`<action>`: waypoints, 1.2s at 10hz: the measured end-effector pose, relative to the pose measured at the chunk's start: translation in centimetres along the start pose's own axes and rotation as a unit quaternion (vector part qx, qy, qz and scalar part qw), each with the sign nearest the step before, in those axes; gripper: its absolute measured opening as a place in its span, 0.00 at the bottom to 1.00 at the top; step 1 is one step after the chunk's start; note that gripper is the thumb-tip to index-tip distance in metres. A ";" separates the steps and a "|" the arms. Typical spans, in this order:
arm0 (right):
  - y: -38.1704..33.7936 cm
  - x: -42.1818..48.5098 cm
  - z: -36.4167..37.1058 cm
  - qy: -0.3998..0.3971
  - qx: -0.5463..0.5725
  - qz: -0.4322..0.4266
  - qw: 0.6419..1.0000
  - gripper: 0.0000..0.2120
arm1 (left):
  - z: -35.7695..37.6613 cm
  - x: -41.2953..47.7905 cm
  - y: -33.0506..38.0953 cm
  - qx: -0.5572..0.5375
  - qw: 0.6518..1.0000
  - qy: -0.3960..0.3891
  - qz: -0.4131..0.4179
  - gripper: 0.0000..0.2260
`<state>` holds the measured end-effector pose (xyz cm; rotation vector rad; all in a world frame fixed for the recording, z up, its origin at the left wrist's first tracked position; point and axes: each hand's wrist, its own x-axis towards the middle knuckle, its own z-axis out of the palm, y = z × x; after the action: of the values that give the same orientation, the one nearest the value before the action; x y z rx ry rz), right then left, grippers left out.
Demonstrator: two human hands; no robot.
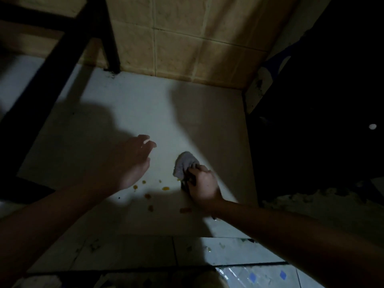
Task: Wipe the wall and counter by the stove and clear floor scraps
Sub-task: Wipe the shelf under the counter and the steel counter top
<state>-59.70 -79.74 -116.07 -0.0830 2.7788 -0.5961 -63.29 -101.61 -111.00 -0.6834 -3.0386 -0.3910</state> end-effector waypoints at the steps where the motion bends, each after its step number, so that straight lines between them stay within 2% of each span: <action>1: -3.6 1.1 1.2 -0.028 -0.016 -0.026 0.999 0.17 | -0.9 -1.6 -1.8 0.011 0.999 -0.010 -0.036 0.19; 2: -6.2 1.8 2.3 -0.039 -0.015 -0.071 0.997 0.17 | -1.1 -3.4 -3.3 -0.014 0.996 0.003 -0.084 0.19; 3: -8.5 2.3 3.1 -0.060 0.006 -0.109 0.992 0.17 | -1.5 -5.5 -3.8 -0.010 0.994 -0.016 -0.110 0.17; 4: -10.3 2.5 3.8 -0.089 0.003 -0.145 0.985 0.16 | -1.4 -7.6 -4.3 -0.004 0.995 -0.027 -0.100 0.19; 5: -10.9 2.3 4.1 -0.119 -0.017 -0.216 0.969 0.16 | -1.6 -8.9 -4.7 0.019 0.995 0.000 -0.094 0.16; 6: -10.7 2.0 3.5 -0.152 -0.022 -0.293 0.944 0.15 | -1.6 -9.8 -5.1 0.032 0.996 0.001 -0.087 0.21; 7: -9.6 1.5 3.3 -0.166 -0.010 -0.340 0.925 0.15 | -1.4 -10.6 -5.1 0.067 0.995 -0.035 -0.066 0.20; 8: -8.2 -0.1 2.5 -0.139 -0.007 -0.331 0.933 0.16 | -1.2 -10.9 -4.7 0.041 0.997 -0.022 -0.061 0.20; 9: -6.4 -1.1 1.6 -0.140 -0.019 -0.327 0.935 0.17 | -1.4 -10.1 -4.1 -0.002 0.995 -0.055 -0.086 0.20; 10: -4.9 -1.1 0.4 -0.161 -0.067 -0.296 0.939 0.19 | -0.8 -8.6 -3.7 -0.028 0.996 -0.048 -0.071 0.21; 11: -3.3 -0.8 -0.4 -0.189 -0.102 -0.214 0.953 0.20 | 0.4 -7.3 -3.2 -0.012 0.998 -0.052 -0.029 0.24; 12: -0.7 -1.2 -1.0 -0.167 -0.083 -0.144 0.972 0.16 | 0.6 -5.9 -1.8 -0.007 0.999 -0.044 -0.005 0.21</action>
<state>-58.82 -79.88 -114.60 -0.5762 2.4950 -0.3701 -58.66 -105.53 -112.36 -0.7043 -3.1262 -0.3946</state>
